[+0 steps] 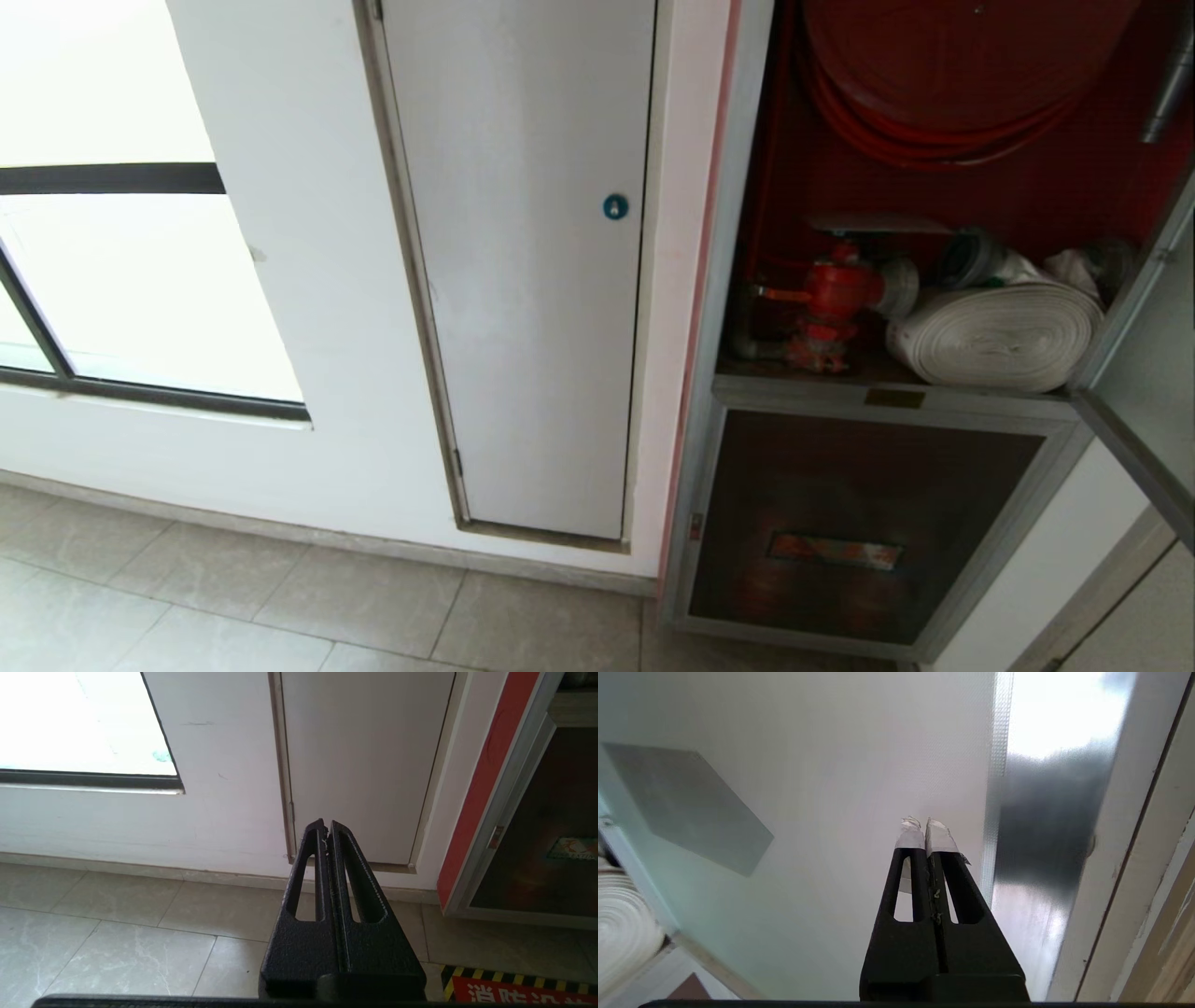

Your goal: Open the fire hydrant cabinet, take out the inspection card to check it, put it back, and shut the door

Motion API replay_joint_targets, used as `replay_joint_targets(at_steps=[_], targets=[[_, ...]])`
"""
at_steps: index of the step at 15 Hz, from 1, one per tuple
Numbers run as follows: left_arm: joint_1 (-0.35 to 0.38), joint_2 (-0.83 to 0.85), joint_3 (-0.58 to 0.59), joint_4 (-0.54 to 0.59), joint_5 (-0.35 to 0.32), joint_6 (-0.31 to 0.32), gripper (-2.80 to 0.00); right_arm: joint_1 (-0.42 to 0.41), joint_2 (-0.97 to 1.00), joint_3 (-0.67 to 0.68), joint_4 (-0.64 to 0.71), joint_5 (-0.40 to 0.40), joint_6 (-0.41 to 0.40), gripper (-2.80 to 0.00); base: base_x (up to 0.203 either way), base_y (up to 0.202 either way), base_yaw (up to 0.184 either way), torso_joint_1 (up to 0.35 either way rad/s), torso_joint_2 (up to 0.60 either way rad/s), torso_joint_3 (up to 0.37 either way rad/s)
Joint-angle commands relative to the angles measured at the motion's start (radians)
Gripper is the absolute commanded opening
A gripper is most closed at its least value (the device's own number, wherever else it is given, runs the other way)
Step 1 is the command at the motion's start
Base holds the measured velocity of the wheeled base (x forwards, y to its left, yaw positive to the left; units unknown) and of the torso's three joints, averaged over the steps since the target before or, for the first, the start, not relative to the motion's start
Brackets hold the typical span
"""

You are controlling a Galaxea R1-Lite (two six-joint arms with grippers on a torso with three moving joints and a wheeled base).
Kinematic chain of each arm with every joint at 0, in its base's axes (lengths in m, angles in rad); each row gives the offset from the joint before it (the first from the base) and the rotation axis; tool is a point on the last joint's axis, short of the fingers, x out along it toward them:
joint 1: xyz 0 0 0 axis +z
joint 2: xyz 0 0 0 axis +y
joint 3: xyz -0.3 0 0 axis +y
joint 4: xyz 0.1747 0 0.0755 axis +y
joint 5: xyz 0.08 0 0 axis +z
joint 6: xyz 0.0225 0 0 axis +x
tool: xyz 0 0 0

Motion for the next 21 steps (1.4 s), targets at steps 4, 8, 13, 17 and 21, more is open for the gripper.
replay_joint_targets(at_steps=[4, 8, 13, 17, 21], targets=[[0.0, 0.001, 0.006, -0.001, 0.0, 0.0, -2.8, -0.001, 0.029, 0.006, -0.009, 0.023, -0.001, -2.8, 0.0, 0.0, 0.0, 0.0, 0.0, 0.0], [0.0, 0.001, 0.006, -0.001, 0.0, 0.0, -2.8, 0.15, 0.021, 0.014, -0.003, 0.036, -0.003, -2.8, 0.0, 0.0, 0.0, 0.0, 0.0, 0.0], [0.0, 0.001, 0.006, -0.001, 0.0, 0.0, -2.8, 0.5, 0.014, 0.048, -0.002, -0.014, -0.007, -2.8, 0.0, 0.0, 0.0, 0.0, 0.0, 0.0], [0.0, 0.001, 0.006, -0.001, 0.0, 0.0, -2.8, 0.638, 0.024, 0.066, -0.002, -0.023, -0.006, -2.8, 0.0, 0.0, 0.0, 0.0, 0.0, 0.0], [0.0, 0.001, 0.006, -0.001, 0.0, 0.0, -2.8, 0.682, -0.098, 0.113, -0.002, -0.025, -0.021, -2.8, 0.0, 0.0, 0.0, 0.0, 0.0, 0.0]])
